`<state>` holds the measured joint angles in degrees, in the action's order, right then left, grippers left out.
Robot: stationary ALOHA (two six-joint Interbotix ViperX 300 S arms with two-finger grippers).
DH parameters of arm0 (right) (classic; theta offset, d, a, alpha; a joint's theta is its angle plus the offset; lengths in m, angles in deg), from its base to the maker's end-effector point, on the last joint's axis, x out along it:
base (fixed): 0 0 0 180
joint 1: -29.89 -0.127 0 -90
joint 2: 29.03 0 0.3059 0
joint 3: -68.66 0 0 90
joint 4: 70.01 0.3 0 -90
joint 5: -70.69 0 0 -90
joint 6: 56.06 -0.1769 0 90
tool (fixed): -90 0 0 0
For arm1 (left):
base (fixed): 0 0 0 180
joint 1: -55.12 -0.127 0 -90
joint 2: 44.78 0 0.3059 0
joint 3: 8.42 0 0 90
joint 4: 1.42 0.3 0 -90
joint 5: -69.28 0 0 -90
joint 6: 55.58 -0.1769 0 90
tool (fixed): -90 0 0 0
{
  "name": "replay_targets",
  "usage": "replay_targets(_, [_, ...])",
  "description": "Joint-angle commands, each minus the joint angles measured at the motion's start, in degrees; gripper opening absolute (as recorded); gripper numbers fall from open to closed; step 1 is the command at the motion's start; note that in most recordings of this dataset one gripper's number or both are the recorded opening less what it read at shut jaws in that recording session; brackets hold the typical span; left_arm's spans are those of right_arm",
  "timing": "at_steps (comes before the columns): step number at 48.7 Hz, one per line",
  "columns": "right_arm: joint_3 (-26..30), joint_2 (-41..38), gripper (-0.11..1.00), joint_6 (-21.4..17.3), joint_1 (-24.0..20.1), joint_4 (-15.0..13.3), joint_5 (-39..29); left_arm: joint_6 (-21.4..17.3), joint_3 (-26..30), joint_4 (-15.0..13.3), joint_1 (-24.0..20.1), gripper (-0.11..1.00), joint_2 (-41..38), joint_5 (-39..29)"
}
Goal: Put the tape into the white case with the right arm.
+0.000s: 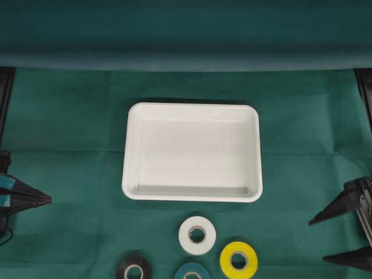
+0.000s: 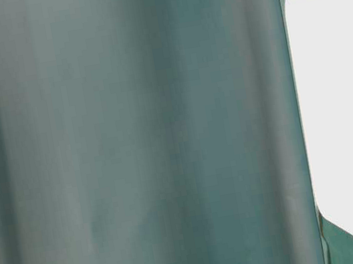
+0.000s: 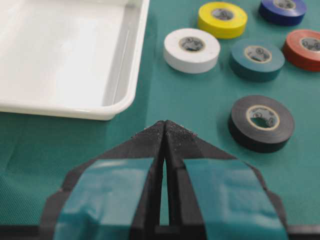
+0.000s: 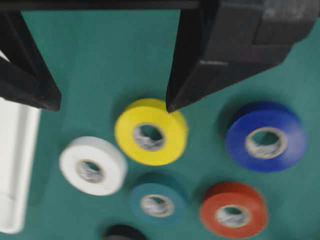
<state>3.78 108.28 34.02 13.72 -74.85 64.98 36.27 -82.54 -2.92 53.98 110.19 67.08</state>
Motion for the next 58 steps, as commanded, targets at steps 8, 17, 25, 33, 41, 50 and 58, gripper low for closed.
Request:
replay_targets(8, [-0.35,-0.35,0.67,-0.18,-3.96,-1.85,0.18,-0.09,0.62,0.00,-0.18,0.00,-0.44,0.26])
replay_targets(17, [-0.88,-0.35,0.66,-0.18,-3.96,-1.93,0.18,0.09,0.62,0.00,-0.18,0.00,-0.44,0.53])
replay_targets(25, [-0.79,-0.44,0.66,-0.26,-4.04,-2.11,-0.09,0.09,0.62,0.00,-0.18,0.00,-0.44,0.53])
replay_targets(33, [-0.26,-1.32,0.66,-0.26,-4.04,-2.20,-0.09,0.09,0.62,0.00,-0.18,0.00,-0.44,0.53])
replay_targets(41, [1.14,-5.80,0.66,-0.44,-3.96,-2.02,-0.09,0.09,0.62,-0.09,-0.18,0.00,-0.44,0.53])
replay_targets(50, [4.04,-12.30,0.66,-1.67,-4.04,-2.02,-0.09,0.09,0.62,0.00,-0.18,0.00,-0.44,0.53])
replay_targets(58, [6.42,-17.40,0.66,-2.55,-4.83,-2.02,0.09,0.09,0.44,0.00,-0.18,0.00,-0.44,0.53])
